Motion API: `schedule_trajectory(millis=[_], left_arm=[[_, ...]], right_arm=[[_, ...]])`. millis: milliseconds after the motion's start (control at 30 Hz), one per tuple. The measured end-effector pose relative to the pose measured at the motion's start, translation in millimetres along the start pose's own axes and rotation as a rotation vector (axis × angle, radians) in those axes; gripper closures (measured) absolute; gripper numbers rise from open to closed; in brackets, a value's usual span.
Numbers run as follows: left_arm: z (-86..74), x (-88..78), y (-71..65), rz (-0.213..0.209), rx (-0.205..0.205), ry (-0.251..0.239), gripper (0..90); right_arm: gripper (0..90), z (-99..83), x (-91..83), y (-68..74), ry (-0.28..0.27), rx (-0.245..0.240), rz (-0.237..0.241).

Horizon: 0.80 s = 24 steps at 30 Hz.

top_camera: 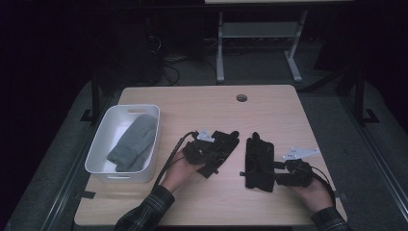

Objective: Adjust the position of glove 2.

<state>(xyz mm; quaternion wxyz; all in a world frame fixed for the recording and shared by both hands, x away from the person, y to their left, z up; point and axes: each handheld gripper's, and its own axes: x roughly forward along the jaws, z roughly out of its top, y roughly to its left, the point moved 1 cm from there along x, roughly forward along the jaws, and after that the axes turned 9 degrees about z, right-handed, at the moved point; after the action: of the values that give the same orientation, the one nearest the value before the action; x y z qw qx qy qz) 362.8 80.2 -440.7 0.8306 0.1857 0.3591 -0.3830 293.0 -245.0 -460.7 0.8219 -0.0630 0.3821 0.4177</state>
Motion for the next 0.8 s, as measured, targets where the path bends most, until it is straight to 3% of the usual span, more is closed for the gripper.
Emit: schedule_trajectory(millis=[100, 267, 400, 500, 567, 800], left_arm=[[-1.7, -1.6, 11.1, 0.049, -0.013, -0.006, 89.7], [-7.5, 10.9, 27.8, 0.095, -0.039, 0.014, 89.8], [-13.2, 22.0, 28.7, 0.087, -0.029, 0.063, 89.8], [-15.1, 22.3, 24.4, 0.078, -0.037, 0.061, 89.8], [-16.6, 20.4, 20.4, 0.071, -0.018, 0.065, 89.9], [-23.9, 13.4, 5.9, 0.041, -0.011, 0.068, 89.9]], right_arm=[[70.8, 4.6, 2.1, -4.0, -0.005, -0.003, 0.007], [88.2, 11.9, 8.7, -7.2, 0.011, -0.006, 0.023], [90.0, 12.0, 17.0, -10.2, 0.054, 0.001, 0.02], [90.0, 10.9, 23.5, -11.3, 0.081, -0.001, 0.024], [90.0, 11.7, 24.7, -10.7, 0.08, -0.008, 0.031], [90.0, 14.5, 30.7, -3.7, 0.087, -0.037, 0.062]])
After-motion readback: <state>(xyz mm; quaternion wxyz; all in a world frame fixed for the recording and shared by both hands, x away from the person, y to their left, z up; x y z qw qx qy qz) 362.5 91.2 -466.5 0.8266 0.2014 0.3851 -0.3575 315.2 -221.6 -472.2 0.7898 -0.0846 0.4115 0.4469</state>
